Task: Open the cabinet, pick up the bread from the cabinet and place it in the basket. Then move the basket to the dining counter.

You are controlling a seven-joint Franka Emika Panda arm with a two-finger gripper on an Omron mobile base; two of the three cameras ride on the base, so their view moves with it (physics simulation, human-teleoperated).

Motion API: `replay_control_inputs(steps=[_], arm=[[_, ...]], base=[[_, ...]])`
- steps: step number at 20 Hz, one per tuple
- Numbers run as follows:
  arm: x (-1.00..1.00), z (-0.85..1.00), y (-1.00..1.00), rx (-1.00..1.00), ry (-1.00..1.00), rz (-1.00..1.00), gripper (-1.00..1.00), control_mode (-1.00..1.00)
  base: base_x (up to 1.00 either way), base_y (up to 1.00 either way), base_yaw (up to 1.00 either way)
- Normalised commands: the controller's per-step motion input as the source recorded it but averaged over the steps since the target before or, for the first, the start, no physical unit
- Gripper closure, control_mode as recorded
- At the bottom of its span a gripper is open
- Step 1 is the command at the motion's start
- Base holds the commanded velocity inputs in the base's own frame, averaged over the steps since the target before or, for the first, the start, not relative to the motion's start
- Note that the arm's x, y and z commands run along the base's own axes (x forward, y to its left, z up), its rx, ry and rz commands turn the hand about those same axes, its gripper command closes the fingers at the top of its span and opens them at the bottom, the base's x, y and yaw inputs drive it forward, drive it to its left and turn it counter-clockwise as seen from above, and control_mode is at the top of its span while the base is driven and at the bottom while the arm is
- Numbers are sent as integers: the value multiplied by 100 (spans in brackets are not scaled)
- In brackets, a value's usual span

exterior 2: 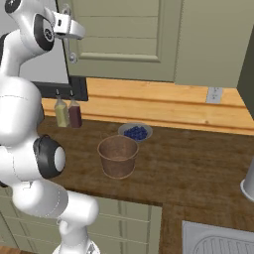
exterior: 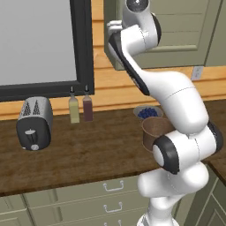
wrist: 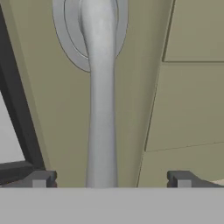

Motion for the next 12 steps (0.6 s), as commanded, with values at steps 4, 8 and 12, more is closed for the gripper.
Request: replay_control_inputs(steps=[4,8,12], arm=[[30,0,2,0,0,0,-100,-100],[32,0,6,0,0,1,100,-100],[24,0,3,0,0,0,100,-100]], base=[[0,0,0],[0,0,0],[0,0,0]])
